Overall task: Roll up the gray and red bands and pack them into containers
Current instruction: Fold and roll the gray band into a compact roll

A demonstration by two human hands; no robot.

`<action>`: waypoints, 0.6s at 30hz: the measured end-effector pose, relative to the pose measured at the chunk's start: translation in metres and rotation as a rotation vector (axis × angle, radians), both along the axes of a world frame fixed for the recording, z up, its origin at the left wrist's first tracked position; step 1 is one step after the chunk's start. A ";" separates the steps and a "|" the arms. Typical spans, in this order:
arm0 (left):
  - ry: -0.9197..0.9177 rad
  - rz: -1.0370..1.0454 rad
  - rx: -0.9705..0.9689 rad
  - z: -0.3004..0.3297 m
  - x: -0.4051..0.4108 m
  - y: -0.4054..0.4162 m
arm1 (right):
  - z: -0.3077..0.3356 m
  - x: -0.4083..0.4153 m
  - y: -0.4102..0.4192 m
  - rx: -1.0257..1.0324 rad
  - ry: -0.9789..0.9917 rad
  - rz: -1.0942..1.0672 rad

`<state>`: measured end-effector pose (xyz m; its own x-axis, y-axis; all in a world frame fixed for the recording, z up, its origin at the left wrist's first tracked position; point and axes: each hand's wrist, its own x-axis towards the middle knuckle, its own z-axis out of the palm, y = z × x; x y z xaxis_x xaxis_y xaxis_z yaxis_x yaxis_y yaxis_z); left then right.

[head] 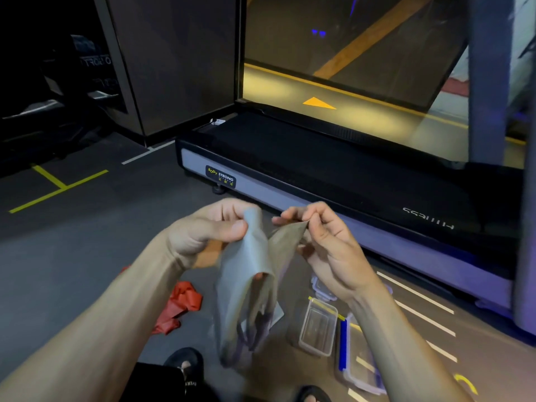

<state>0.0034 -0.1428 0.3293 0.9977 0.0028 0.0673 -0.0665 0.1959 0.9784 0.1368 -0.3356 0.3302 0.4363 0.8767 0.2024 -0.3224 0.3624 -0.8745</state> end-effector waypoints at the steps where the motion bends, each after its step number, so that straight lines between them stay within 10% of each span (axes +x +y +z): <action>1: 0.005 -0.025 0.082 0.002 0.001 -0.002 | 0.003 -0.001 0.000 0.016 0.019 0.018; 11: 0.091 -0.207 0.116 0.005 0.001 -0.004 | 0.016 -0.010 0.002 0.055 -0.018 0.086; 18: 0.087 -0.113 0.197 0.006 0.005 -0.008 | 0.006 -0.018 0.008 -0.200 -0.500 -0.016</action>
